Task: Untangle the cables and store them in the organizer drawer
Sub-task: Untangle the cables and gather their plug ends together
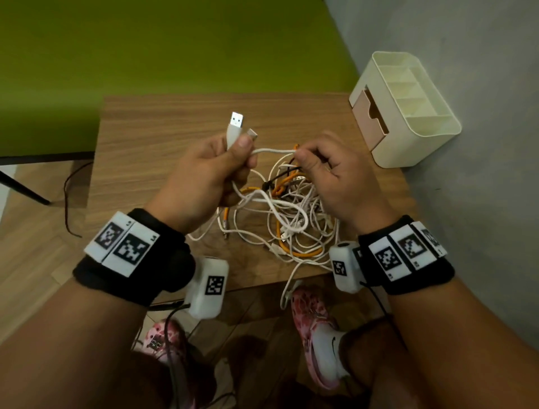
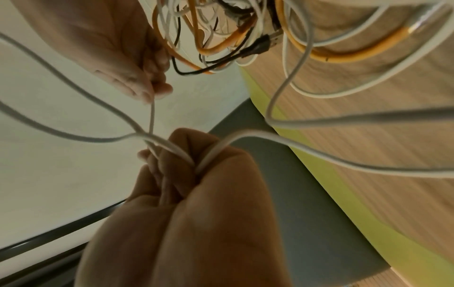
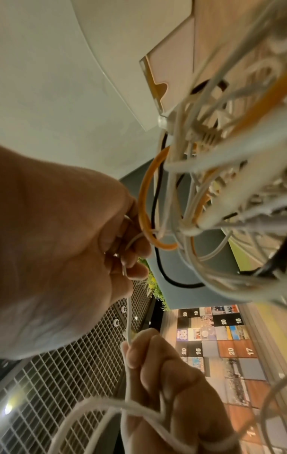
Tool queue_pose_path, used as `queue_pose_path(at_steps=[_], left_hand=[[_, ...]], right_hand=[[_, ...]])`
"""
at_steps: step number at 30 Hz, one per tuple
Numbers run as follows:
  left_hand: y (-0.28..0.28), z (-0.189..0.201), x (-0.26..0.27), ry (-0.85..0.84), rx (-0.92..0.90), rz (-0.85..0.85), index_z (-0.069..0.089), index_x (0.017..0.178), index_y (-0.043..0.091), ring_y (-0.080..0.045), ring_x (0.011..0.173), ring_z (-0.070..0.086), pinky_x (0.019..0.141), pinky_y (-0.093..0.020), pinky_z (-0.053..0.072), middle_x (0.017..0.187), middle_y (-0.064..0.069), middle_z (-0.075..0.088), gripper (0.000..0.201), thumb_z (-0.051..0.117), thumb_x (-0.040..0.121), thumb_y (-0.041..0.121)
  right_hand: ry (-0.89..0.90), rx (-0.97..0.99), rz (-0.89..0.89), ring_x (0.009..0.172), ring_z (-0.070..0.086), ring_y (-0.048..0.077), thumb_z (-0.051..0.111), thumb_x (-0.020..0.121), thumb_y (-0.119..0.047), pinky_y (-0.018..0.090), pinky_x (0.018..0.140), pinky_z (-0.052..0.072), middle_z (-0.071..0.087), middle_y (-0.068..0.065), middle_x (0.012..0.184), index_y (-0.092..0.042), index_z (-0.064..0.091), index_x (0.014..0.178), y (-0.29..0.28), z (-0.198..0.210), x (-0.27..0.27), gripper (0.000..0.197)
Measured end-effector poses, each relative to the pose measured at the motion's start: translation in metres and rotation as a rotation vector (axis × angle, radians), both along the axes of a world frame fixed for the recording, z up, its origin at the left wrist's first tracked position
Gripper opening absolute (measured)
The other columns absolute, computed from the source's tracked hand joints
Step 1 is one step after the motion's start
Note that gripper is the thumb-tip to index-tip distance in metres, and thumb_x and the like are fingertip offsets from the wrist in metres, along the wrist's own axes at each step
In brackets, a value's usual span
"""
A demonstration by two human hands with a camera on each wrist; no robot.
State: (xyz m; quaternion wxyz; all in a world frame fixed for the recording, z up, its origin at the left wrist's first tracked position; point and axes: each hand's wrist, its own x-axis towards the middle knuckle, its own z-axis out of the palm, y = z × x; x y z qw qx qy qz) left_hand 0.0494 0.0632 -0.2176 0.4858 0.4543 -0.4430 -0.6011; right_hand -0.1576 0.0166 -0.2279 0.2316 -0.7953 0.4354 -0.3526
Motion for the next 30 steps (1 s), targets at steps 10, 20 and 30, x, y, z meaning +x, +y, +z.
queue_pose_path(at_steps=[10, 20, 30], left_hand=[[-0.006, -0.019, -0.003, -0.731, -0.192, 0.198, 0.068, 0.094, 0.019, -0.020, 0.089, 0.067, 0.082, -0.048, 0.052, 0.093, -0.002, 0.073, 0.036, 0.048, 0.091, 0.048], [-0.006, -0.010, -0.014, -0.720, -0.265, -0.011, 0.053, 0.073, 0.022, -0.008, 0.055, 0.042, 0.056, -0.033, 0.036, 0.061, 0.008, 0.050, 0.028, 0.052, 0.099, 0.028], [-0.006, 0.005, 0.027, -0.300, -0.096, 0.248, 0.054, 0.078, 0.017, -0.012, 0.041, 0.030, 0.044, -0.024, 0.026, 0.046, 0.010, 0.037, 0.024, 0.051, 0.099, 0.026]], right_hand=[[0.044, -0.025, 0.101, 0.067, 0.045, 0.002, 0.067, 0.091, -0.016, 0.014, 0.061, 0.035, 0.047, -0.011, 0.079, -0.007, 0.072, 0.090, 0.004, 0.001, 0.007, 0.010], [0.056, -0.082, 0.139, 0.068, 0.047, -0.004, 0.065, 0.093, -0.017, 0.011, 0.066, 0.030, 0.045, -0.022, 0.076, -0.010, 0.068, 0.098, 0.012, -0.003, 0.018, 0.009], [0.460, 0.161, -0.144, 0.099, 0.051, 0.005, 0.054, 0.098, -0.031, 0.035, 0.095, 0.026, 0.059, -0.016, 0.103, -0.029, 0.062, 0.104, -0.008, 0.002, -0.011, 0.010]])
